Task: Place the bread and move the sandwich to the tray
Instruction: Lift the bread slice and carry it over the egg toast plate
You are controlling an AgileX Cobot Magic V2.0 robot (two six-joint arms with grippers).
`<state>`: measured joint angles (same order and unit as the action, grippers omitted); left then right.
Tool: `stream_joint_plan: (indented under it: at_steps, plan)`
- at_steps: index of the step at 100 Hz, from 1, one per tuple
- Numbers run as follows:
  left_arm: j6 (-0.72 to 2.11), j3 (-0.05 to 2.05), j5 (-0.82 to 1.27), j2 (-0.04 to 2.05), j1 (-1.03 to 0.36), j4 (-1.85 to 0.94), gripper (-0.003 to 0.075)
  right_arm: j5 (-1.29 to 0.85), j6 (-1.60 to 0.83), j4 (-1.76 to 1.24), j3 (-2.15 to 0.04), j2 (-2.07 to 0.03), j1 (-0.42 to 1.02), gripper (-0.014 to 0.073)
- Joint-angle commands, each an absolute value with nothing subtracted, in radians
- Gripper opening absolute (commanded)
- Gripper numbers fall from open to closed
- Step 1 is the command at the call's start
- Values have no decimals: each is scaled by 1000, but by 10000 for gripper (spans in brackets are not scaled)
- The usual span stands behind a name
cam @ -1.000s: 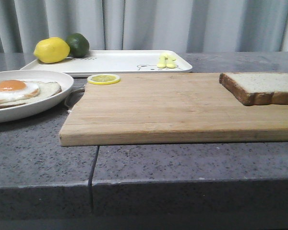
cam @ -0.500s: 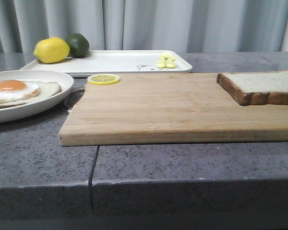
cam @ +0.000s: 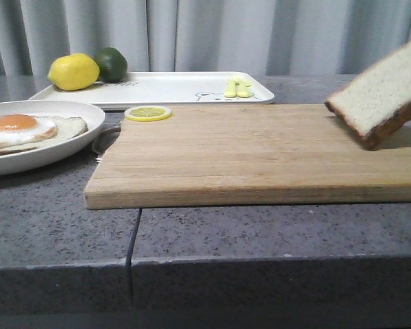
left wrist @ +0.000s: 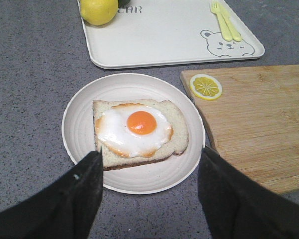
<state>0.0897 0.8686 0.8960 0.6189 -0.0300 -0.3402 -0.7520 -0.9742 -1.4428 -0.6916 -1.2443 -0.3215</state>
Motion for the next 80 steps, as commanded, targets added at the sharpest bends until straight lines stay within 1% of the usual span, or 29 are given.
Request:
stream_joint_plan:
  at_steps: [1,11,20,32,51,69,80]
  plan:
    - [92,903,824,626,-28,-366,385,-830,-926,-1479,-743,-1170,-314,-57]
    - [92,903,824,626,-28,-366,385,-835,-874,-1487,-765,-1128,-278,-57]
    - [92,903,824,626,-28,-366,385,-818,-839,-1510,-781,-1108,-209,-57]
    - [92,903,824,626,-28,-366,385,-750,-830,-1599,-793,-1105,-64,-57]
    - [92,903,824,626,-28,-366,385,-492,-852,-1758,-795,-1107,224,-57]
    - [92,903,824,626,-28,-366,385,-375,-896,-1880,-848,-1154,400,-57]
    - [92,903,824,626,-28,-366,385,-312,-900,-1882,-909,-1219,504,-57]
